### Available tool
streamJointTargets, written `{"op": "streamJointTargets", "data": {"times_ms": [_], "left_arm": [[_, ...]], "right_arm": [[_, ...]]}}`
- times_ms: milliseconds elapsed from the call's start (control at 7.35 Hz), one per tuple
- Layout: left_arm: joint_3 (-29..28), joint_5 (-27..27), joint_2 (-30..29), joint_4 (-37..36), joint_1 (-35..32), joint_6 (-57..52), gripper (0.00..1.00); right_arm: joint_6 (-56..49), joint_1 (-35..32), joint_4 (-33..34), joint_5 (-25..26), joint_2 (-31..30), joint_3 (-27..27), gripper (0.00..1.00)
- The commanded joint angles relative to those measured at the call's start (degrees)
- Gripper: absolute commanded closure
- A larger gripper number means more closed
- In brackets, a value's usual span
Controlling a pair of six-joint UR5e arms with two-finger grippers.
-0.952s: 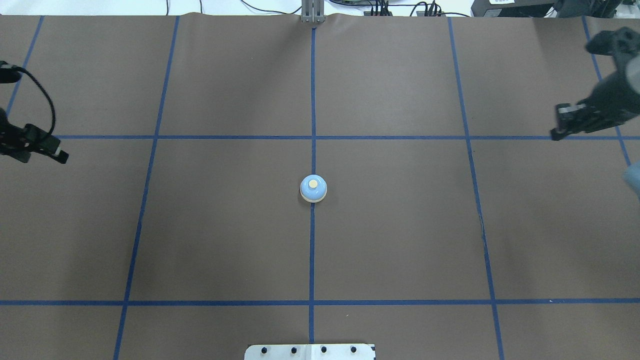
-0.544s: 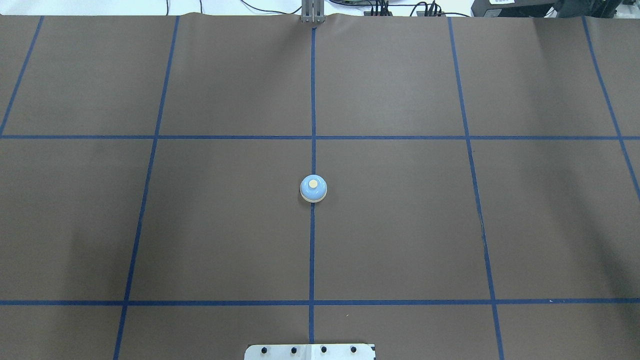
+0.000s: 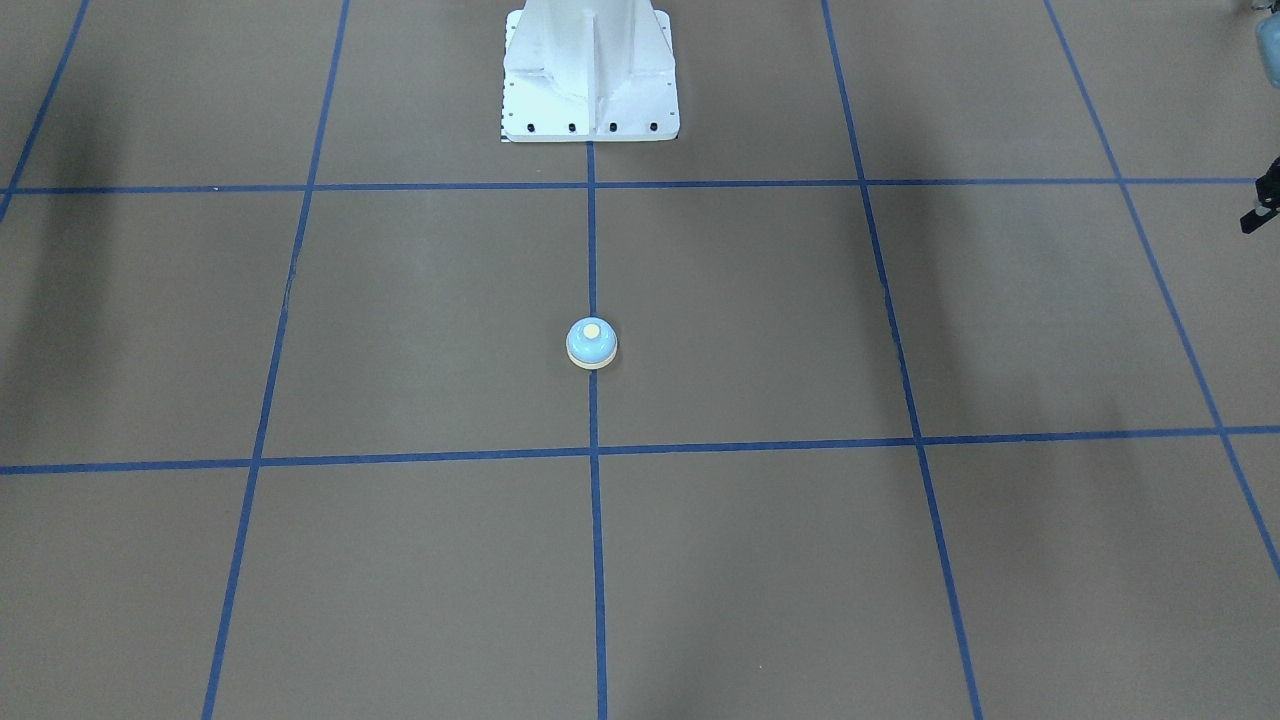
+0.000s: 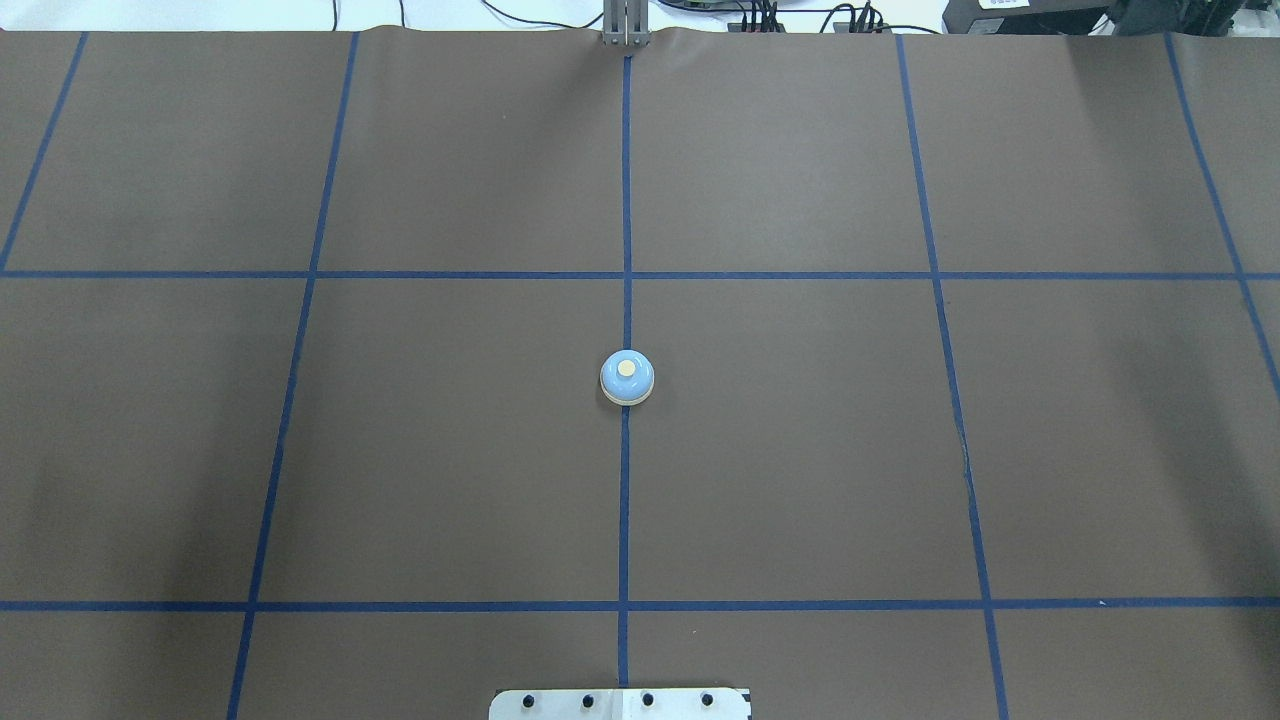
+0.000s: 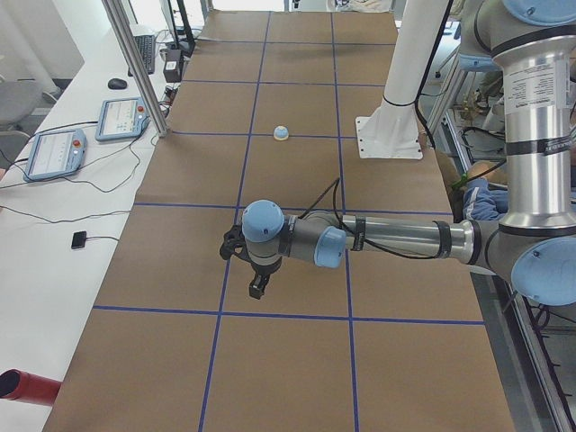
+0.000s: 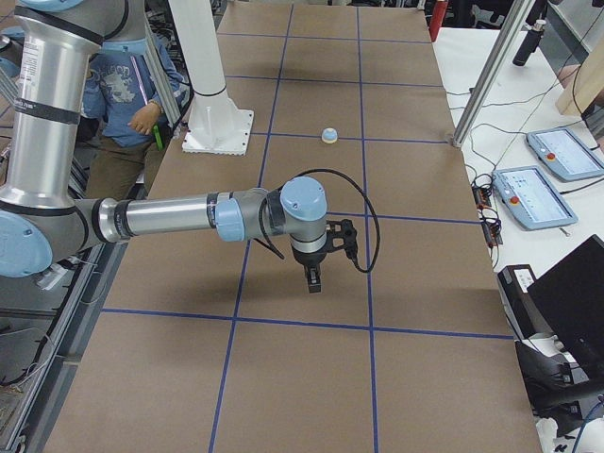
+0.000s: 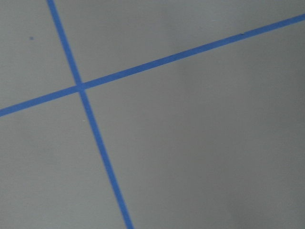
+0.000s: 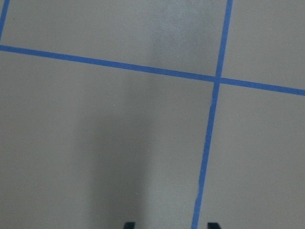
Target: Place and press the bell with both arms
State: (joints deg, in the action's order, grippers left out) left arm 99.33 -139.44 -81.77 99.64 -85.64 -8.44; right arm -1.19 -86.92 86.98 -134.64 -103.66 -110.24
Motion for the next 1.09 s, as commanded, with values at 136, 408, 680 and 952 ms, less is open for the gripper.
{"op": "streamJointTargets", "data": {"times_ms": [136, 408, 680, 952], "left_arm": [[5.05, -0.05, -1.80, -12.64, -1.29, 0.96, 0.00], [5.88, 3.18, -1.81, -15.00, -1.29, 1.06, 0.00], [5.96, 8.92, -1.81, -15.00, -1.29, 1.05, 0.00], [5.87, 8.74, -1.81, -15.17, -1.29, 1.05, 0.00]], "right_arm": [[-1.27, -0.18, -0.49, 0.08, -0.40, 1.35, 0.00], [-0.65, -0.09, -0.50, 0.00, -0.23, 1.70, 0.00], [-0.65, 0.34, -0.41, 0.00, 0.21, 1.79, 0.00], [-0.48, 3.75, -0.32, 0.08, 0.47, 1.79, 0.00]]}}
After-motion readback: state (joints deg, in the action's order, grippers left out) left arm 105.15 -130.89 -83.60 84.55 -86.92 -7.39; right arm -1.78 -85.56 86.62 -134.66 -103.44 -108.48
